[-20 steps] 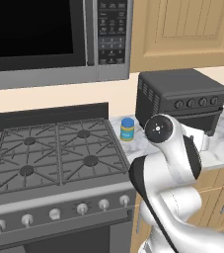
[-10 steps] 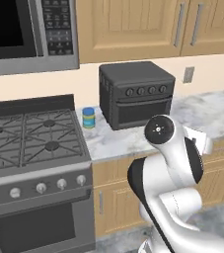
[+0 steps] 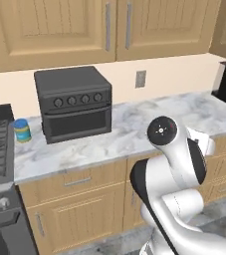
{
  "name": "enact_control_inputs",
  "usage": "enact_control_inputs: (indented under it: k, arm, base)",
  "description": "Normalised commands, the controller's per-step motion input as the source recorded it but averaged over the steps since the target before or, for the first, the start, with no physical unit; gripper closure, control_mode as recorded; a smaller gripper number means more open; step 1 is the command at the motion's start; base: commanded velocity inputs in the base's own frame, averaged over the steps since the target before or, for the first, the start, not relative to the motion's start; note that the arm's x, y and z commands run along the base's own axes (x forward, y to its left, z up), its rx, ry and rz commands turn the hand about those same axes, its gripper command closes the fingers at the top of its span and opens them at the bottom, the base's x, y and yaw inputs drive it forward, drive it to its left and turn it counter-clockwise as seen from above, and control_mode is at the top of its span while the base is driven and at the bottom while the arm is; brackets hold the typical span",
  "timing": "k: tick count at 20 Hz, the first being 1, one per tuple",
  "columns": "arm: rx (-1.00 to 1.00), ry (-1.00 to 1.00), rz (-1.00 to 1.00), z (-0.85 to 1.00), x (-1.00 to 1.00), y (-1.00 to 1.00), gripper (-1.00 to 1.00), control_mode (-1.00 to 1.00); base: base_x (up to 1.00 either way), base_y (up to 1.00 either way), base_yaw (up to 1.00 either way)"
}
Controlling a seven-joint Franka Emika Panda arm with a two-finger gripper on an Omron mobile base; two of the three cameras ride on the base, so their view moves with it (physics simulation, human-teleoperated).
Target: Collect the paprika, mayonnaise, and shaker from the cabinet and place them next to the stove.
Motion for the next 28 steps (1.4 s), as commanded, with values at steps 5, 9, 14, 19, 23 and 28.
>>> enact_control_inputs:
  k: [5,9,14,19,23,28]
  arm:
    - [0.00,0.00,0.00,0.00,0.00,0.00,-1.00,1.00]
    - [0.00,0.00,0.00,0.00,0.00,0.00,-1.00,1.00]
    - [0.00,0.00,0.00,0.00,0.00,0.00,-1.00,1.00]
    - [0.00,0.00,0.00,0.00,0.00,0.00,-1.00,1.00]
    - [0.00,0.00,0.00,0.00,0.00,0.00,-1.00,1.00]
    - [0.00,0.00,0.00,0.00,0.00,0.00,-1.00,1.00]
  base:
    - [0.01,-1.00,-0.14]
    - [-0.07,-1.00,-0.09]
    - [-0.23,-1.00,-0.03]
    - [-0.52,-1.00,0.00]
    - [-0.35,-1.00,0.00]
    - [0.11,-1.00,0.00]
